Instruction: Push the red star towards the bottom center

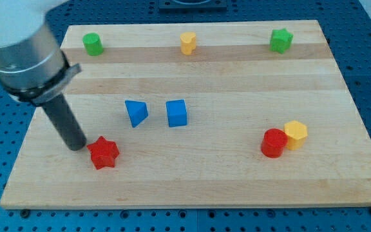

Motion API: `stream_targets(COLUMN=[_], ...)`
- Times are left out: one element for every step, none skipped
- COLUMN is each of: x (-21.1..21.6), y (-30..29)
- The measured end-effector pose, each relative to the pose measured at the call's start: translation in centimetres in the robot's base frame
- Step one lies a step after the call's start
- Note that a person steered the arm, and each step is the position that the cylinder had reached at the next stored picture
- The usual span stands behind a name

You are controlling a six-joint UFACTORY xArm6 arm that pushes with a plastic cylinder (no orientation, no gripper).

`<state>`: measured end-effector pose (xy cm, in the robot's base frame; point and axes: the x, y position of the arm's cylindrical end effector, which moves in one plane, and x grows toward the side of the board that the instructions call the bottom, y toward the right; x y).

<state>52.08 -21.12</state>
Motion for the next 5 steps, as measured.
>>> stream_targets(x=[1.3, 1.9, 1.2, 1.1, 0.7], y=[-0.8, -0.8, 1.7, 5.0, 9.9])
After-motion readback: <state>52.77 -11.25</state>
